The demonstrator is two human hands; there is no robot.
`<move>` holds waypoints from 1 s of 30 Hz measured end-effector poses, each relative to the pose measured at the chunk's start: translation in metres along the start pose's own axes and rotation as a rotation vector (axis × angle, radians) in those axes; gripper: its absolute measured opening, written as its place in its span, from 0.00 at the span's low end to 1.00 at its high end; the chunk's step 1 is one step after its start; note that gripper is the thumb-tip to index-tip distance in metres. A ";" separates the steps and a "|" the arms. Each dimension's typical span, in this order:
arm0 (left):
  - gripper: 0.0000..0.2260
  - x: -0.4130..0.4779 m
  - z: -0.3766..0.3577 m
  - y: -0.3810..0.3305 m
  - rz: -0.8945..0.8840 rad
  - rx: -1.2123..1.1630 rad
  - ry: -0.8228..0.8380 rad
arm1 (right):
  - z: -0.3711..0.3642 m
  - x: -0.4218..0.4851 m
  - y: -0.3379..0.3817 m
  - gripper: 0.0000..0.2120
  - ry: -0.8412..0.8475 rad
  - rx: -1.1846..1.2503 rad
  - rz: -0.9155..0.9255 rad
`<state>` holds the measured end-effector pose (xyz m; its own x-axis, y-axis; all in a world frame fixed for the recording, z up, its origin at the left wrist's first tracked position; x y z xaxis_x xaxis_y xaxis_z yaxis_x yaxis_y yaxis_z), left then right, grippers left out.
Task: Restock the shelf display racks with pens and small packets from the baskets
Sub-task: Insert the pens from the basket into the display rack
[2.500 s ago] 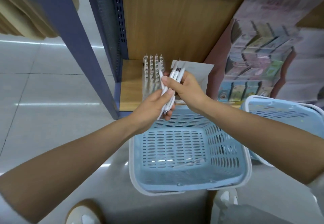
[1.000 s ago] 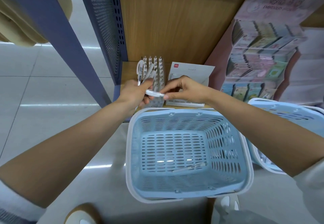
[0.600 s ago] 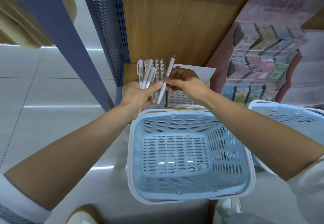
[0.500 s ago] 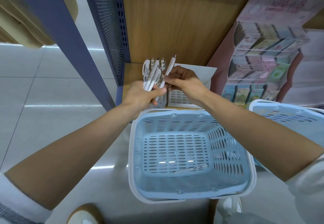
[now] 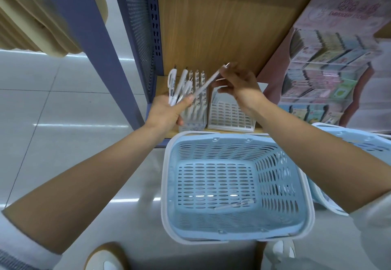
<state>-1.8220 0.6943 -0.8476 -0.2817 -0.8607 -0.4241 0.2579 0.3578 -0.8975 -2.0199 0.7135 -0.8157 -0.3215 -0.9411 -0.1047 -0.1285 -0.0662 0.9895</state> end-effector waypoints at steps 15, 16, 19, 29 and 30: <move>0.13 -0.009 0.023 0.012 0.081 -0.088 -0.067 | -0.036 -0.011 -0.057 0.08 0.099 -0.783 0.266; 0.13 -0.009 0.023 0.013 0.088 -0.084 -0.062 | -0.037 -0.009 -0.057 0.09 0.105 -0.820 0.305; 0.13 -0.009 0.023 0.015 0.099 -0.089 -0.050 | -0.040 -0.007 -0.057 0.08 0.148 -0.913 0.384; 0.13 -0.006 0.023 0.017 0.096 -0.091 -0.039 | -0.051 0.010 -0.069 0.06 0.188 -1.130 0.463; 0.13 -0.006 0.023 0.018 0.101 -0.089 -0.039 | -0.052 0.012 -0.069 0.06 0.174 -1.145 0.447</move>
<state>-1.7943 0.6976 -0.8582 -0.2215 -0.8316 -0.5093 0.1999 0.4725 -0.8584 -1.9667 0.6893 -0.8802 0.0138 -0.9812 0.1923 0.8813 0.1028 0.4613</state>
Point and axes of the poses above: each hand's wrist, its own x-axis towards the middle knuckle, its own z-axis out of the back of the hand, y = z × x, the point moved 5 cm from there along x, towards the middle knuckle, and after that the axes turned 3 degrees about z, right-handed, at the moved point
